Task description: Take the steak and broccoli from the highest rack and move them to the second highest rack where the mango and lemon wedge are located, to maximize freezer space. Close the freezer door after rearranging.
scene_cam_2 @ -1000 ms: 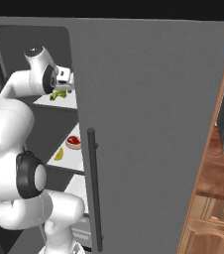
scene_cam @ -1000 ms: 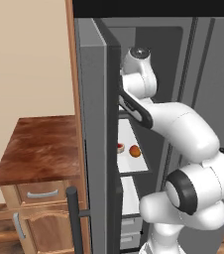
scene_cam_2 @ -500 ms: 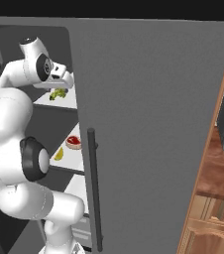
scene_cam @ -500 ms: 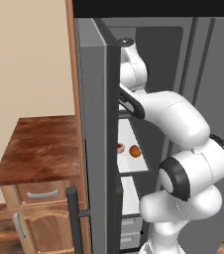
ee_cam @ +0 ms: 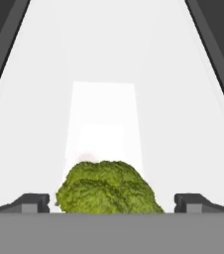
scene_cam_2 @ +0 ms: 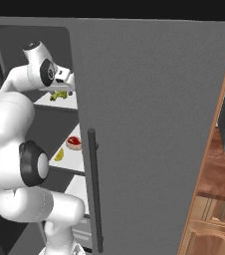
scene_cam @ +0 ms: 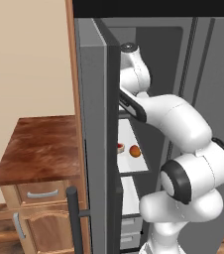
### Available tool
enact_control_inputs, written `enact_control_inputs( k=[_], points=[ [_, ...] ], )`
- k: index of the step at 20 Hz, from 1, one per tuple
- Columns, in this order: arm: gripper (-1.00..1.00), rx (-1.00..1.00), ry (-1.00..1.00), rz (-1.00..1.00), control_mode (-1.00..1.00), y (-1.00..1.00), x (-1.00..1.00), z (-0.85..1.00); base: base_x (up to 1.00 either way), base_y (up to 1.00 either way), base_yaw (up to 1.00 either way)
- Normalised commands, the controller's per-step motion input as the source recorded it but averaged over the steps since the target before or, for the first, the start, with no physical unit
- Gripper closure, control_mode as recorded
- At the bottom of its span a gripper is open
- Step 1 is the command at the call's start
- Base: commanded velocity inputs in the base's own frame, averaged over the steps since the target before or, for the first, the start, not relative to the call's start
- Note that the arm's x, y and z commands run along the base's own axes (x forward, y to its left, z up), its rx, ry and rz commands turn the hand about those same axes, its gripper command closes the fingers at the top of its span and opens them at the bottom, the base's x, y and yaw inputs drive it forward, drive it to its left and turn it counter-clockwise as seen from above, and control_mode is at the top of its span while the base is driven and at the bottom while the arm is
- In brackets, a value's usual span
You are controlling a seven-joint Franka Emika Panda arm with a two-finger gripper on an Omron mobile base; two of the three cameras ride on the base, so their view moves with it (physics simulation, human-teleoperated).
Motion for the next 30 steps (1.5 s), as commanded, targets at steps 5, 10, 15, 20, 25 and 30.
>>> enact_control_inputs(
  k=[5, 10, 15, 20, 25, 30],
  points=[
    [-1.00, 0.00, 0.00, 0.00, -1.00, -0.09, 0.00, -0.41, 0.00, 0.00, 0.00],
    [1.00, 0.00, 0.00, 0.00, -1.00, 0.00, 0.00, -0.49, 0.00, 0.00, 0.00],
    [1.00, 0.00, 0.00, 0.03, -1.00, 0.00, -0.02, -0.34, 0.00, 0.00, 0.00],
    [1.00, 0.00, -0.11, 0.06, -1.00, -0.01, -0.55, -0.24, 0.00, 0.00, 0.00],
    [1.00, 0.01, -0.13, 0.01, -1.00, 0.00, -0.90, -0.08, 0.00, 0.00, 0.00],
    [1.00, 0.05, -0.01, 0.00, -1.00, 0.00, -0.98, 0.00, 0.00, 0.00, 0.00]
  ],
)
